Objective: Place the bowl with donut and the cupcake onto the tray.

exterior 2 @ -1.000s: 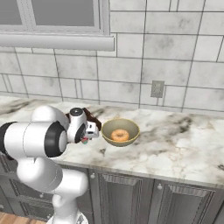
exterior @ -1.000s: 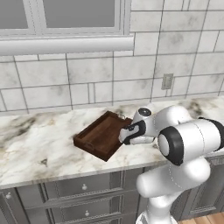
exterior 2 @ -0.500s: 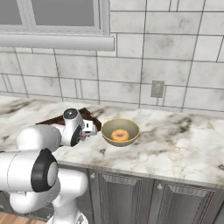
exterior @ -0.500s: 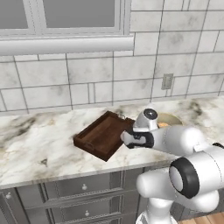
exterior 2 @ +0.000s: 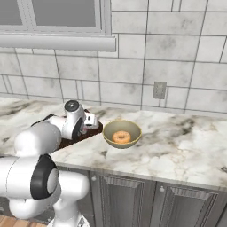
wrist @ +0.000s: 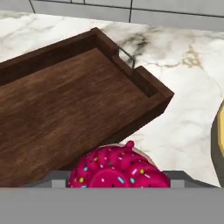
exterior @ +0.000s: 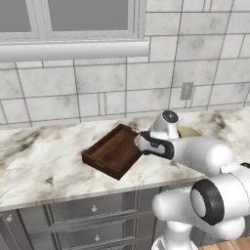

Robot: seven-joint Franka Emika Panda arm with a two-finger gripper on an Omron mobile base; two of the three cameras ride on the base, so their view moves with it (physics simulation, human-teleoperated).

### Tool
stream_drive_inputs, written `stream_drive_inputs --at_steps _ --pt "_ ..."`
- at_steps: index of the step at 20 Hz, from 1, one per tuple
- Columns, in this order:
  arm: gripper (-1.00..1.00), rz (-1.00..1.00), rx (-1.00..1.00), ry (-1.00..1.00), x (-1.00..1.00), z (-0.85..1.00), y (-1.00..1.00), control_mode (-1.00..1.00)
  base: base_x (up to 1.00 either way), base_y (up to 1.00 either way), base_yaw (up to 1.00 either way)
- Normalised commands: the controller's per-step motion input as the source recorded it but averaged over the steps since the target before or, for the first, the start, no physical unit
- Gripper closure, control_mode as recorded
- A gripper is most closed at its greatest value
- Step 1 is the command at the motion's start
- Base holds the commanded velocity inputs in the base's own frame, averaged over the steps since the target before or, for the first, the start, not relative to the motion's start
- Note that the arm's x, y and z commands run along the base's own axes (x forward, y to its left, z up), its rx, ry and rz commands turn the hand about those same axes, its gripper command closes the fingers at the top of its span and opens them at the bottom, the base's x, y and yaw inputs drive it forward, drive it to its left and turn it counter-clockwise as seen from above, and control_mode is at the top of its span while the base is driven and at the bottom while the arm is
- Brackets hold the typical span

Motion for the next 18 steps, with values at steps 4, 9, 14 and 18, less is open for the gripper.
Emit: stream_drive_inputs --at_steps 4,9,14,18 --pt "1.0 -0.01 0.02 0.01 0.67 0.13 0.09 -1.0 0.0 0.0 0.0" --pt "1.0 0.0 0.0 0.01 0.6 0.0 0.33 -1.0 0.0 0.0 0.0" --pt "1.0 0.0 0.0 0.0 0.66 0.0 0.33 -1.0 0.0 0.0 0.0" --pt "1.0 0.0 0.0 0.0 0.4 0.0 0.28 -1.0 0.0 0.0 0.0"
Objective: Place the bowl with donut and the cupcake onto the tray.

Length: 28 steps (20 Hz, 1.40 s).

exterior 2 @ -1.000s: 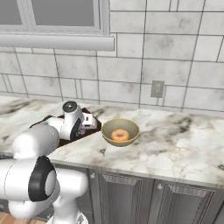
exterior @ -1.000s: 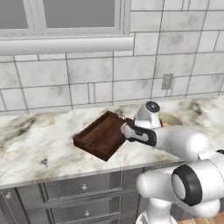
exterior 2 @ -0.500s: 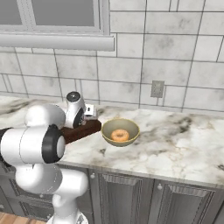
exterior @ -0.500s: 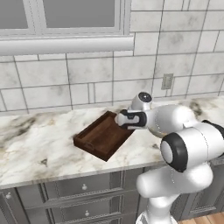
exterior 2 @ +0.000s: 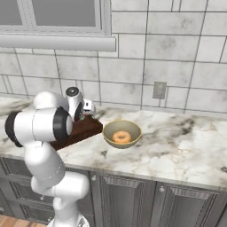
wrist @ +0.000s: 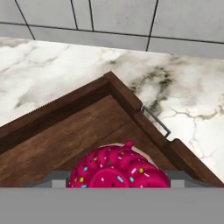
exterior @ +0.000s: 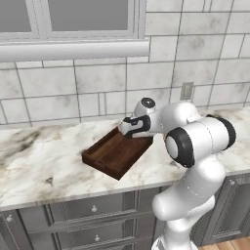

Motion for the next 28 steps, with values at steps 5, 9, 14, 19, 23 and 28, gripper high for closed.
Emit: stream_drive_inputs --at_steps 5,9,14,19,23,28 --pt "1.0 0.0 0.0 0.0 0.06 -0.24 0.26 -1.0 0.0 0.0 0.0" --pt "1.0 0.0 0.0 0.0 0.1 -0.31 0.16 -1.0 0.0 0.0 0.0" --pt "1.0 0.0 0.0 0.0 0.16 -0.25 0.02 -1.0 0.0 0.0 0.0" --pt "1.0 0.0 0.0 0.0 0.06 -0.21 0.0 -1.0 0.0 0.0 0.0" --pt "1.0 0.0 0.0 0.0 0.03 -0.12 0.0 -1.0 0.0 0.0 0.0" --pt "1.0 0.0 0.0 0.0 0.06 -0.08 0.05 -1.0 0.0 0.0 0.0"
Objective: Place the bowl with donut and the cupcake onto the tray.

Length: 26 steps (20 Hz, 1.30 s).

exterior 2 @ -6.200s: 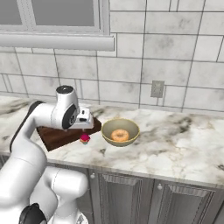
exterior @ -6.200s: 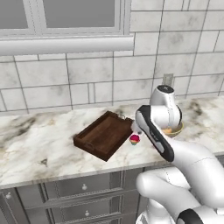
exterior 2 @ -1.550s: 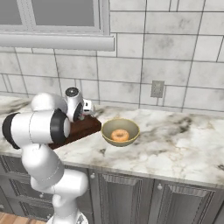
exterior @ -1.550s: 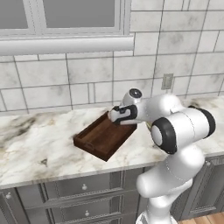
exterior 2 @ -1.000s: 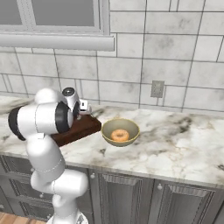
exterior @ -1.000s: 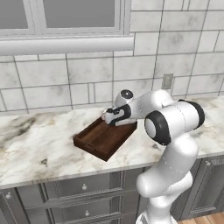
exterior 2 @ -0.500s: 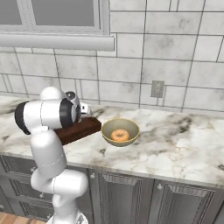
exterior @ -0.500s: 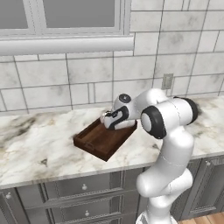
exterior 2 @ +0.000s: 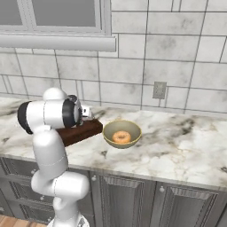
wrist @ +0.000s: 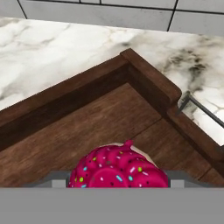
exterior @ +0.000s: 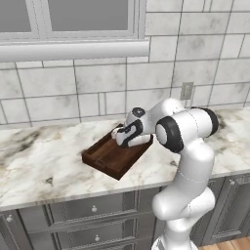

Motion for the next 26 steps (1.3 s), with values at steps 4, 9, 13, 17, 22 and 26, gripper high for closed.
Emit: stream_drive_inputs --at_steps 4,9,13,17,22,26 --pt "-1.0 0.0 0.0 0.0 0.06 -0.15 0.07 -1.0 0.0 0.0 0.0" --pt "-1.0 0.0 0.0 -0.04 0.0 -0.05 0.0 -1.0 0.0 0.0 0.0" --pt "-1.0 0.0 -0.02 -0.1 0.0 0.01 0.0 -1.0 0.0 0.0 0.0" --pt "-1.0 0.0 -0.01 -0.07 0.0 0.02 0.0 -1.0 0.0 0.0 0.0" --pt "-1.0 0.0 -0.01 -0.11 -0.03 0.24 0.0 -1.0 0.0 0.0 0.0" --pt "-1.0 0.0 0.0 -0.16 -0.11 0.61 0.0 -1.0 0.0 0.0 0.0"
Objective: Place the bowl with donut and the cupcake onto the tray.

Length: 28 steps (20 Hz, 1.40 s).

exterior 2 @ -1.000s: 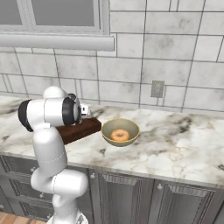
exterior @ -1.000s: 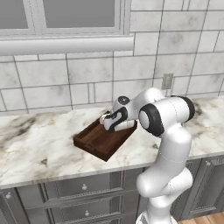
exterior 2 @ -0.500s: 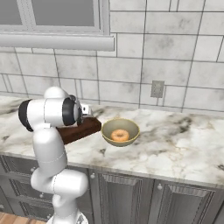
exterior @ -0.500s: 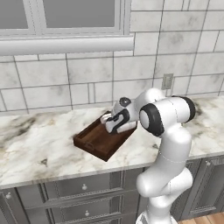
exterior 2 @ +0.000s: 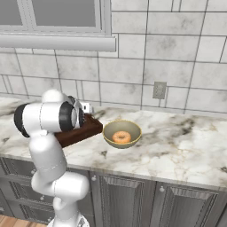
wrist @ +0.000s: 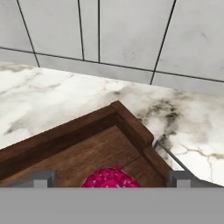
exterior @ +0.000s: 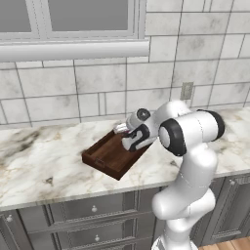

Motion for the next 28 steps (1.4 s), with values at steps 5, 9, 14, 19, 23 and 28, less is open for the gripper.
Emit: stream_drive_inputs --at_steps 5,9,14,19,23,28 --pt "-1.0 -0.04 0.0 -0.04 -0.21 0.44 0.0 -1.0 0.0 0.0 0.0" --pt "-1.0 -0.09 0.01 0.0 -0.34 0.46 0.0 -1.0 0.0 0.0 0.0" --pt "-1.0 -0.09 0.13 0.01 -0.3 0.61 -0.06 -1.0 0.0 0.0 0.0" --pt "-1.0 -0.05 0.25 0.11 -0.24 0.5 -0.22 -1.0 0.0 0.0 0.0" --pt "-1.0 0.0 0.21 0.19 -0.11 0.38 -0.32 -1.0 0.0 0.0 0.0" --pt "-1.0 0.0 -0.01 0.12 -0.13 0.33 -0.12 -1.0 0.0 0.0 0.0"
